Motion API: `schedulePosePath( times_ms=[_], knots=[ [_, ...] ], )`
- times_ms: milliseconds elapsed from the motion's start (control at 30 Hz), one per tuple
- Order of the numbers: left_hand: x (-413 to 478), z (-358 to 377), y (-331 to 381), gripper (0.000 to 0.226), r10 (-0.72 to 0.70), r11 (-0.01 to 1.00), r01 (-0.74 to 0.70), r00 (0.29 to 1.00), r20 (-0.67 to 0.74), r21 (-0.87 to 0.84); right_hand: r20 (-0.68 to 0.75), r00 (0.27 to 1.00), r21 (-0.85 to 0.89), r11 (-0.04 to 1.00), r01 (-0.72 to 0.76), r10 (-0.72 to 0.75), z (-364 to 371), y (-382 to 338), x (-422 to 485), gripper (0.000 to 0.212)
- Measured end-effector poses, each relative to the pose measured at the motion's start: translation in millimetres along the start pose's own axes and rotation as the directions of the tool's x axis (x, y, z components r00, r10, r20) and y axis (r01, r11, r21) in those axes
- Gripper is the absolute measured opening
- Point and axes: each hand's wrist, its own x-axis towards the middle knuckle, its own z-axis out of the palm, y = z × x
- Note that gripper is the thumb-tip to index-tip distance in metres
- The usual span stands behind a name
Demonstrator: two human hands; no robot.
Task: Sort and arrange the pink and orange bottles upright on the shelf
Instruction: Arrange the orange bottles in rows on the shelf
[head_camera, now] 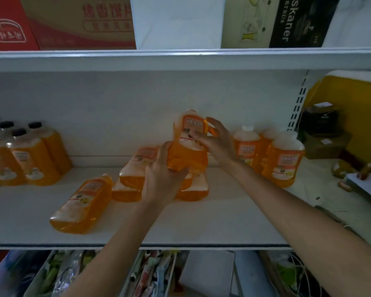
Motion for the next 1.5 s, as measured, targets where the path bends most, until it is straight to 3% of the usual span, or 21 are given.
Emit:
schedulePosePath(
  times_ms=[133, 267, 433, 533, 700, 833, 967, 1100, 1267, 1333, 1500],
  knots=[
    [-15.3, 40.5, 24.7, 0.064, 0.017, 0.982, 0.005, 0.994, 0.112, -0.189, -0.039, 0.997, -0.098, 0.993, 0.068, -0.072, -55.1, 8.3, -17.2, 0.082],
    [-42.6, 95.6, 23.2, 0.055, -0.017, 0.961, 0.058, 0.988, 0.151, -0.269, 0.036, 0.995, -0.215, 0.972, 0.096, -0.091, -97.3, 29.8, -42.7, 0.096],
    [-67.9, 131.9, 25.1, 0.091, -0.009, 0.912, 0.155, 0.933, 0.36, -0.379, 0.107, 0.991, -0.381, 0.918, 0.114, -0.079, -127.4, 64.9, -67.0, 0.102],
    [-58.7, 135.6, 19.9, 0.097, 0.033, 0.933, 0.13, 0.897, 0.441, -0.335, 0.055, 0.991, -0.414, 0.9, 0.137, -0.126, -131.1, 74.9, -70.5, 0.096],
    [-53.1, 133.4, 13.6, 0.065, -0.005, 1.0, -0.006, 0.856, 0.517, 0.019, 0.06, 0.965, -0.491, 0.834, 0.252, -0.256, -127.5, 78.3, -59.0, 0.087],
    [-54.5, 137.0, 7.7, 0.052, -0.011, 0.962, -0.133, 0.852, 0.524, 0.237, 0.033, 0.948, -0.511, 0.809, 0.289, -0.317, -127.7, 86.6, -52.0, 0.084],
    [-54.4, 141.4, 4.9, 0.043, 0.007, 0.942, -0.184, 0.848, 0.531, 0.281, -0.008, 0.934, -0.562, 0.774, 0.291, -0.357, -128.7, 94.8, -48.2, 0.081],
    [-56.1, 142.2, 4.5, 0.042, 0.028, 0.939, -0.201, 0.854, 0.519, 0.28, -0.089, 0.9, -0.715, 0.656, 0.24, -0.426, -121.7, 97.6, -40.6, 0.083],
    [-58.6, 141.8, 3.4, 0.047, 0.042, 0.939, -0.21, 0.856, 0.515, 0.273, -0.129, 0.917, -0.773, 0.618, 0.145, -0.377, -113.3, 89.1, -31.6, 0.079],
    [-57.5, 140.8, 3.6, 0.054, 0.039, 0.945, -0.2, 0.855, 0.517, 0.259, -0.115, 0.927, -0.821, 0.559, 0.113, -0.357, -113.0, 82.8, -27.4, 0.077],
    [-55.4, 141.8, 4.2, 0.04, 0.042, 0.952, -0.185, 0.867, 0.497, 0.243, -0.085, 0.938, -0.903, 0.424, 0.07, -0.335, -111.0, 71.2, -21.7, 0.082]
  ],
)
